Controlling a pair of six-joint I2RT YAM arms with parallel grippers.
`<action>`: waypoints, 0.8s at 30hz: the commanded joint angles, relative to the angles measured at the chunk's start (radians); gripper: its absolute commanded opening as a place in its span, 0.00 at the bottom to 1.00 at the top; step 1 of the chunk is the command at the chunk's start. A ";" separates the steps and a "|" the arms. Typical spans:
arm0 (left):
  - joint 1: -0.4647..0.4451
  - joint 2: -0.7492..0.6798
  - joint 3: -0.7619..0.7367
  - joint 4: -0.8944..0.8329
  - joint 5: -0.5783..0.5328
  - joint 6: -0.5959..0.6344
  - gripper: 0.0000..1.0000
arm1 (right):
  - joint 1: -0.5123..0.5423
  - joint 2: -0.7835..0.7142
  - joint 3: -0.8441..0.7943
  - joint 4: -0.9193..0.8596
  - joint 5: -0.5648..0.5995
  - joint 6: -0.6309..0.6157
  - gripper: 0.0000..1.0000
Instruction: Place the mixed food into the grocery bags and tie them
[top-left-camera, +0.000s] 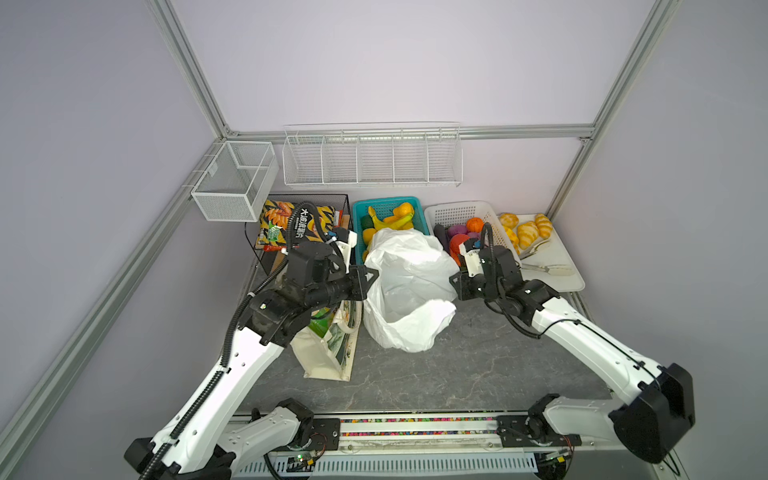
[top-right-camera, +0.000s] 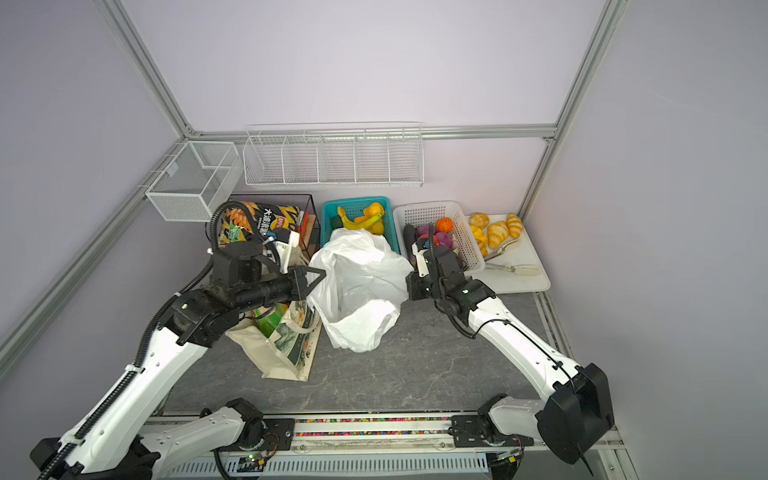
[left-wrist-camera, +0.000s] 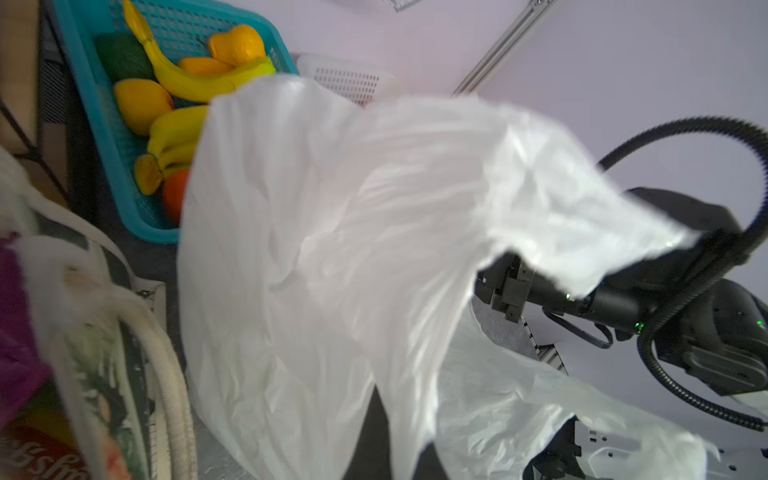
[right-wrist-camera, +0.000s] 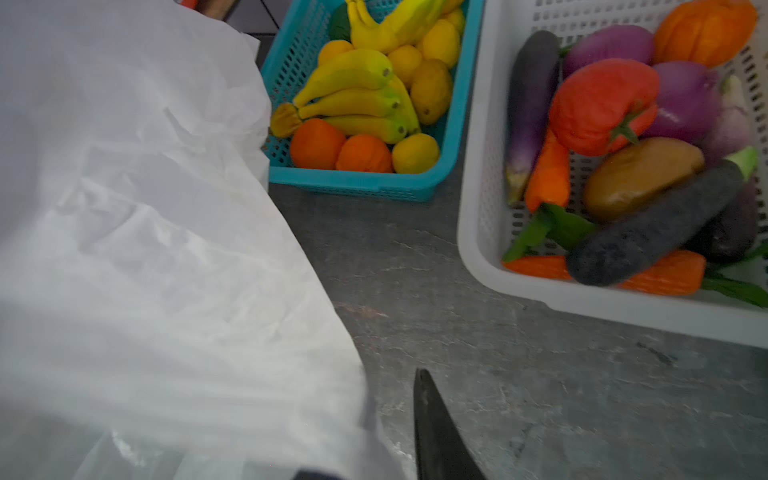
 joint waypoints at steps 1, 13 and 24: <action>0.031 0.021 0.043 -0.178 0.080 0.038 0.00 | 0.003 -0.026 -0.022 -0.025 -0.083 -0.027 0.23; 0.041 0.034 -0.153 0.087 0.250 -0.193 0.00 | 0.019 0.029 -0.022 0.064 -0.416 -0.087 0.52; 0.130 0.111 -0.258 0.325 0.198 -0.318 0.00 | -0.026 -0.175 0.041 -0.164 -0.320 -0.191 1.00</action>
